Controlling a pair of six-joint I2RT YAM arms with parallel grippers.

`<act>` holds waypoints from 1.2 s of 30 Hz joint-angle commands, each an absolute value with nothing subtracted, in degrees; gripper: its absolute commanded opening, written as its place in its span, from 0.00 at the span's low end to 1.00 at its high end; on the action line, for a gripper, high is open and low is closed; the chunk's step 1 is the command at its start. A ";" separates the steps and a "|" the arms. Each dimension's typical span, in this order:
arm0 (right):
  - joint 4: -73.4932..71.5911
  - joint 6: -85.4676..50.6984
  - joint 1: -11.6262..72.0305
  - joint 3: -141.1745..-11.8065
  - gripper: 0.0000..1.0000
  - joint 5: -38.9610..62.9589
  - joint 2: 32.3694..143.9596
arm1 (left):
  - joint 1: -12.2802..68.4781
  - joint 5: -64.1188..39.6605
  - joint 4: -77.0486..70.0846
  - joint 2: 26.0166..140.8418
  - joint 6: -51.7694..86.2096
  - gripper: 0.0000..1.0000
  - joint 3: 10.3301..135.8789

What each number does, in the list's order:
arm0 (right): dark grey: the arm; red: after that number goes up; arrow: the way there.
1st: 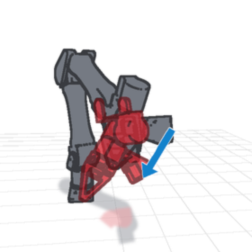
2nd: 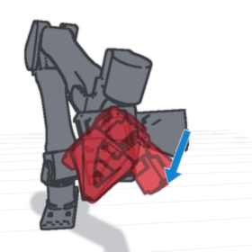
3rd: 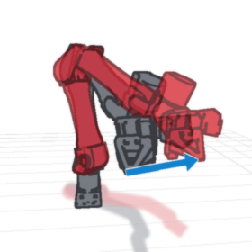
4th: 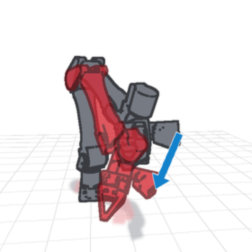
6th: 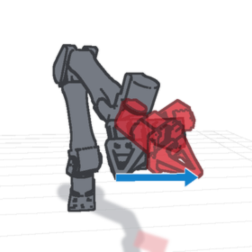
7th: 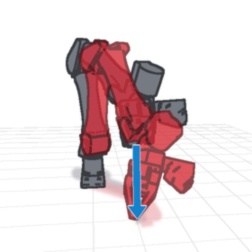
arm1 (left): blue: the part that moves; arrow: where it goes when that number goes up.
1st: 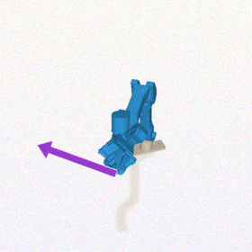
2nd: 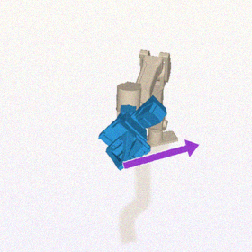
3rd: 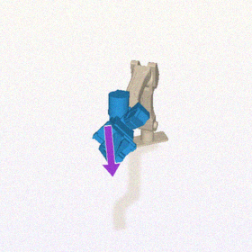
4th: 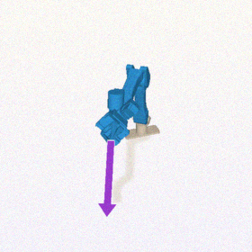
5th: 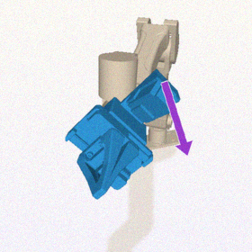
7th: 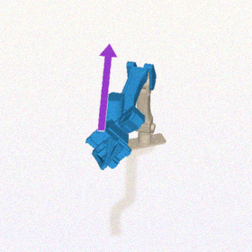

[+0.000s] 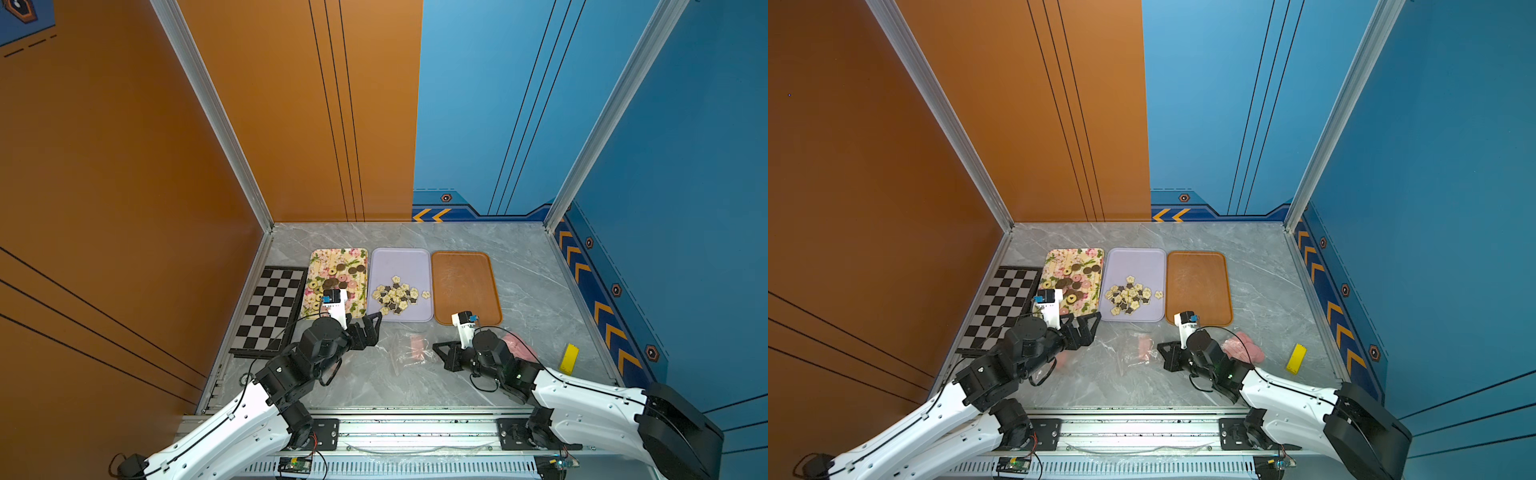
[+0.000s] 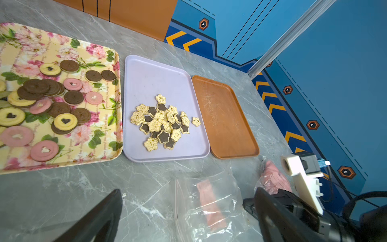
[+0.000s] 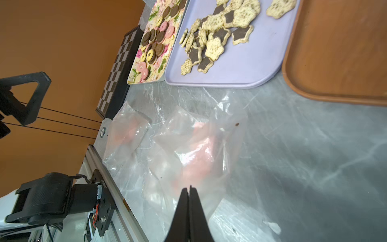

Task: Pour cookies out of the ziploc bag
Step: Place the ziploc bag at the center of the board, then open the ziploc bag at the center of the board.

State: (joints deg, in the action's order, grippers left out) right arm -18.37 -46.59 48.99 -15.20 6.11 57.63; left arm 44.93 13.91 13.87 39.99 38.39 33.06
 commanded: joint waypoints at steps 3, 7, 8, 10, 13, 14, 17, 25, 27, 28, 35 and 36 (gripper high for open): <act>-4.26 -42.24 45.98 -17.43 0.64 3.52 49.83 | 48.31 14.41 15.21 46.31 35.09 0.98 38.36; 15.20 -40.07 46.17 -22.21 0.80 -1.29 40.96 | 51.35 11.97 15.23 52.16 33.25 0.98 42.43; 20.08 -40.65 46.15 -23.13 0.80 -3.40 38.63 | 52.35 11.38 15.24 54.17 32.94 0.98 43.55; 30.25 -43.02 46.18 -25.31 0.81 -8.91 35.25 | 54.49 10.41 15.06 57.86 32.28 0.98 45.76; 43.95 -44.55 46.24 -28.71 0.79 -15.45 34.99 | 56.61 7.77 13.58 62.40 33.19 0.98 47.52; 46.51 -45.36 46.57 -29.04 0.79 -16.73 35.51 | 57.06 6.60 12.48 63.27 34.14 0.98 47.30; 47.88 -49.49 51.24 -28.63 0.70 -19.67 38.81 | 58.18 3.10 6.26 63.98 37.99 0.98 44.07; 60.25 -66.80 68.18 -31.81 0.73 -37.36 53.47 | 67.25 10.36 4.77 61.46 44.33 0.98 36.40; 60.22 -67.70 68.57 -31.90 0.71 -37.79 56.80 | 68.31 11.06 4.00 61.22 44.88 0.98 35.43; 60.21 -67.94 68.58 -32.06 0.68 -38.00 58.43 | 68.53 11.01 3.62 61.11 45.08 0.98 35.09; 53.80 -64.07 68.77 -33.09 0.56 -34.66 63.45 | 69.47 11.91 3.69 58.80 45.39 0.98 34.28; 53.54 -63.96 69.38 -33.47 0.57 -34.26 64.31 | 69.70 12.35 3.69 58.20 45.52 0.98 33.98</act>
